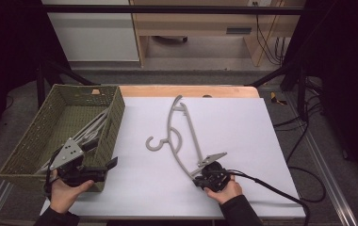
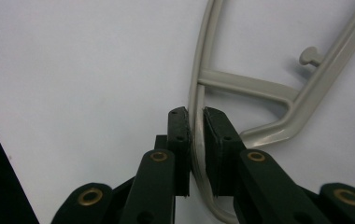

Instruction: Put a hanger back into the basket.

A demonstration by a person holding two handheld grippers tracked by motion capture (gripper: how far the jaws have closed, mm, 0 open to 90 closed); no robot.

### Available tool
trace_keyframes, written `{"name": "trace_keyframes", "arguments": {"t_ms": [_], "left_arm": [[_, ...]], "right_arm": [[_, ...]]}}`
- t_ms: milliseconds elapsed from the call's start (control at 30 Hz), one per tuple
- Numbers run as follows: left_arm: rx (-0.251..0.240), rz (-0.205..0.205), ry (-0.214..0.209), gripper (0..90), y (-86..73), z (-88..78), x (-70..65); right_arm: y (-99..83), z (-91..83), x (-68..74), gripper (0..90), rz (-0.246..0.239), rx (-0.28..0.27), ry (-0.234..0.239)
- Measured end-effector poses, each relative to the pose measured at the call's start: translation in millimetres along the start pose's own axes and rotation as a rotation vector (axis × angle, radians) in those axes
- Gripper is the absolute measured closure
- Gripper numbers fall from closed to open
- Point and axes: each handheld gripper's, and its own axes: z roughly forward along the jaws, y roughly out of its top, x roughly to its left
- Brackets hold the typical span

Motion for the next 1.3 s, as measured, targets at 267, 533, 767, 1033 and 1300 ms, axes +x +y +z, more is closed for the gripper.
{"name": "trace_keyframes", "arguments": {"t_ms": [267, 533, 767, 1033, 1300], "left_arm": [[0.000, 0.004, -0.001, 8.1, 0.1, -0.8, -0.3], [0.005, 0.003, -0.003, 8.2, -0.7, 0.3, 0.1], [0.015, 0.008, -0.005, 8.2, -1.5, 2.7, -1.0], [0.016, 0.008, -0.005, 8.3, -1.6, 2.1, 0.4], [0.022, 0.009, -0.008, 8.4, -2.5, 3.9, -0.2]], "right_arm": [[-9.6, -9.9, -8.2, 79.9, -0.018, 0.014, -0.023], [-7.6, -17.0, -6.3, 62.8, -0.034, -0.030, -0.042], [9.7, -22.3, -3.8, 50.9, -0.088, -0.101, -0.120], [33.3, 0.7, -2.3, 49.9, -0.086, -0.026, -0.092], [39.7, 20.8, -3.2, 63.8, -0.079, 0.015, -0.090]]}}
